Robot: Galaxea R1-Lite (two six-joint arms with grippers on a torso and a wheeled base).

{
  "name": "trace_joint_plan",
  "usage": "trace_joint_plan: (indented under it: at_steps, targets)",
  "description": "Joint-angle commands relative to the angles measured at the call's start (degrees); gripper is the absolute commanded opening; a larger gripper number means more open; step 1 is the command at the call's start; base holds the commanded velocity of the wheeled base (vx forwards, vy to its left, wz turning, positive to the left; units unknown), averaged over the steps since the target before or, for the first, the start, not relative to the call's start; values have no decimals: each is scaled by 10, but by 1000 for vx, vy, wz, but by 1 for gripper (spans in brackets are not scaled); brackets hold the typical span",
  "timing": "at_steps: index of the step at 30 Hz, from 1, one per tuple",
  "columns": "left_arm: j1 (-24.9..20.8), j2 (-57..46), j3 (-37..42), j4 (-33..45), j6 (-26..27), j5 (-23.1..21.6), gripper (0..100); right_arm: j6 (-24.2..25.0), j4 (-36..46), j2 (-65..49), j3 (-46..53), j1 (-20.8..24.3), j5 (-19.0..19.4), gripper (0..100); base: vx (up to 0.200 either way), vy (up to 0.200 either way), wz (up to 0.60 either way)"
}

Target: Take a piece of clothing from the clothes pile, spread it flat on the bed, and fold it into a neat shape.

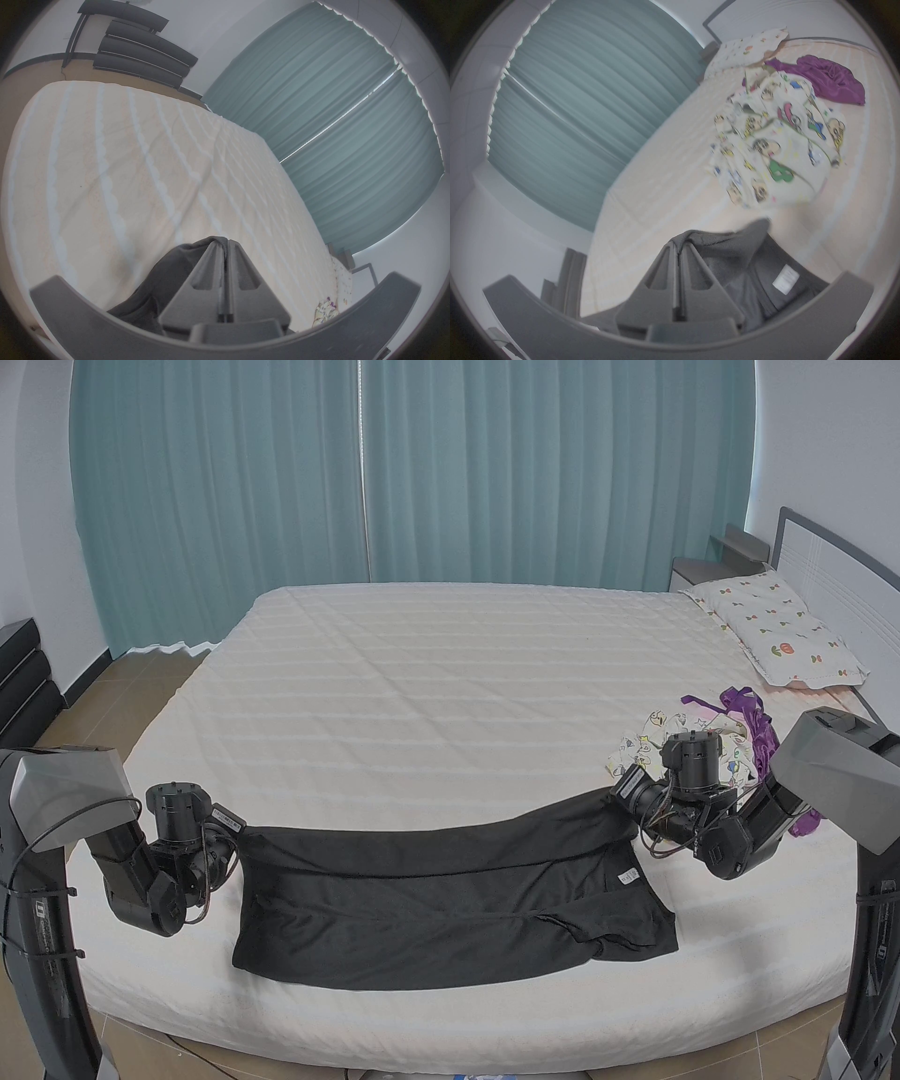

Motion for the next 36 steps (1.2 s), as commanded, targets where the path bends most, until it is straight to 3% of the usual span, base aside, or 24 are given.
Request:
trace_joint_plan:
  at_steps: [1,5,10,22,27,32,36]
  targets:
    - [13,0,0,-35,-20,-3,0,15,-48,22,-3,-15,-22,0,0,0,0]
    - [11,25,2,-57,-12,-2,0,-1,-29,32,8,-15,-21,0,0,0,0]
    - [12,33,23,-91,25,-3,0,-58,16,30,28,-24,-20,0,0,0,0]
    - [9,50,71,-110,86,-3,0,-90,21,26,52,-24,-10,0,0,0,0]
    - [5,53,58,-110,85,-5,0,-85,17,36,33,-22,2,0,0,0,0]
    - [5,30,6,-127,23,12,0,35,-51,29,-30,-22,-5,0,0,0,0]
    - [11,30,-13,-156,1,18,0,36,-94,40,-28,-36,-6,0,0,0,0]
